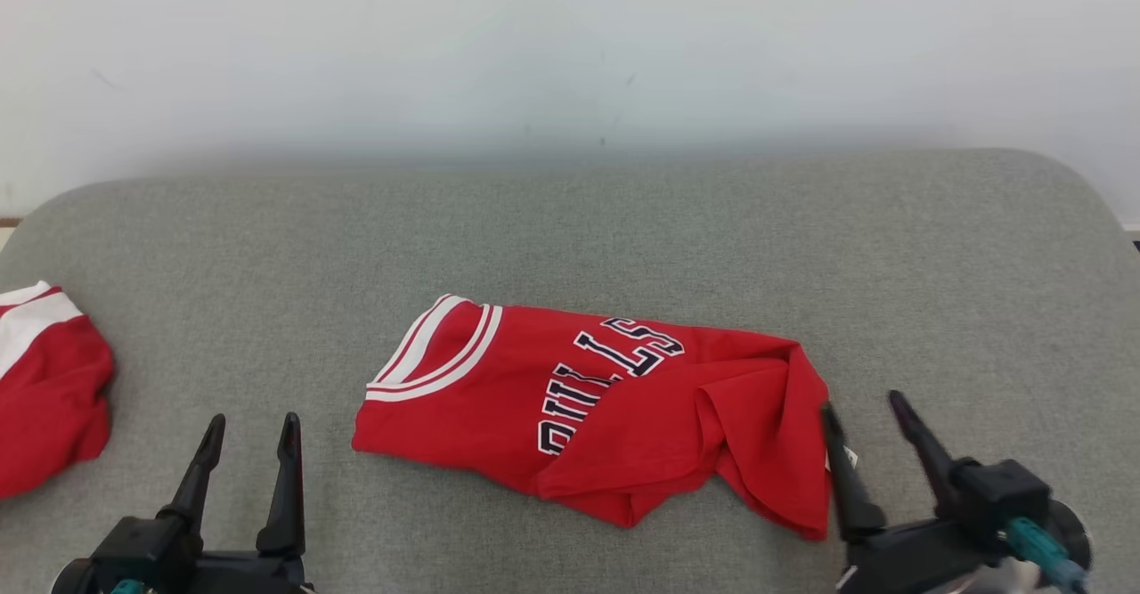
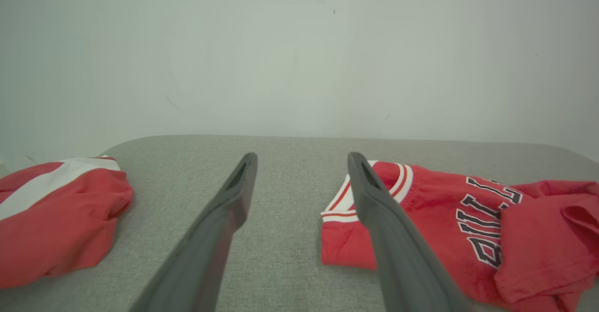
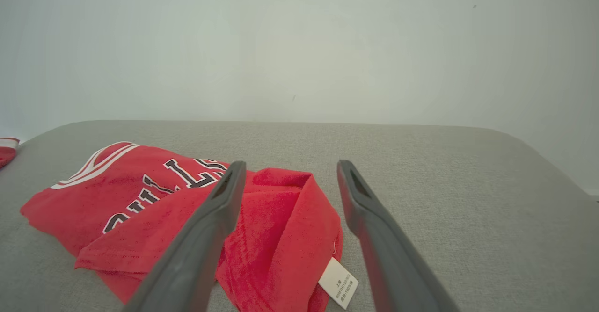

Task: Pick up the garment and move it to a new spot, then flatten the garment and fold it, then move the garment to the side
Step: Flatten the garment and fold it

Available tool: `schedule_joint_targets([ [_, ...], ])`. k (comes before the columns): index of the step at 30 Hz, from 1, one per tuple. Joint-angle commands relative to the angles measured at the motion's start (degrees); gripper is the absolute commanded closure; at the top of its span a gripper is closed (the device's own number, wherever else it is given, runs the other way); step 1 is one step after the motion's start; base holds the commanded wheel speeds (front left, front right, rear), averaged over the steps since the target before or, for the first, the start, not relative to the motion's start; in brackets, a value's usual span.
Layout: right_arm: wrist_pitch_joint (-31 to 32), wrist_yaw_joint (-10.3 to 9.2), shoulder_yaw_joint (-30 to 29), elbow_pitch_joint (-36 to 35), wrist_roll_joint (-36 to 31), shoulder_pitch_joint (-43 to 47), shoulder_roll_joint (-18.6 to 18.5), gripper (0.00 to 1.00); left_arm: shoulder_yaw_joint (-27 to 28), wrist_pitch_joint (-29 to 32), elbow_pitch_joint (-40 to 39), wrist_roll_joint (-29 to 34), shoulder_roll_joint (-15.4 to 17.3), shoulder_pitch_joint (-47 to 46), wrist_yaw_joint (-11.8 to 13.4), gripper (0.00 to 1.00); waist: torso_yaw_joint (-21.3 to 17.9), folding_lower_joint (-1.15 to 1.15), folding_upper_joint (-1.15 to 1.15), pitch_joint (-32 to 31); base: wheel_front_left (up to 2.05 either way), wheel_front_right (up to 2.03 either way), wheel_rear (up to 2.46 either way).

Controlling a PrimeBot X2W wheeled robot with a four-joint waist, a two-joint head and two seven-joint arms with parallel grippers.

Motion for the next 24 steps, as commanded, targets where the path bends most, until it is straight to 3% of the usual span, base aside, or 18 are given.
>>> schedule_joint_targets([
  [1,0.54,0.04,1.62,-0.04,0.46,-0.73,-0.70,0.00,0.30,-0.24,0.21,0.38,-0.04,-0.60,-0.07,0.00,0.44,0.00,0.00,0.55,0.00,0.00,0.00],
  [14,9.18,0.04,26.57,5.66,4.42,-9.95,-7.28,0.00,-0.36,-0.24,1.34,1.34,-2.55,-3.30,-1.28,0.00,5.00,0.00,0.00,5.46,0.00,0.00,0.00],
  [24,13.14,0.04,37.46,11.69,2.00,-20.02,-10.97,0.00,0.26,-0.24,3.05,2.24,-5.35,-5.20,-3.18,0.00,8.03,0.00,0.00,7.77,0.00,0.00,0.00],
])
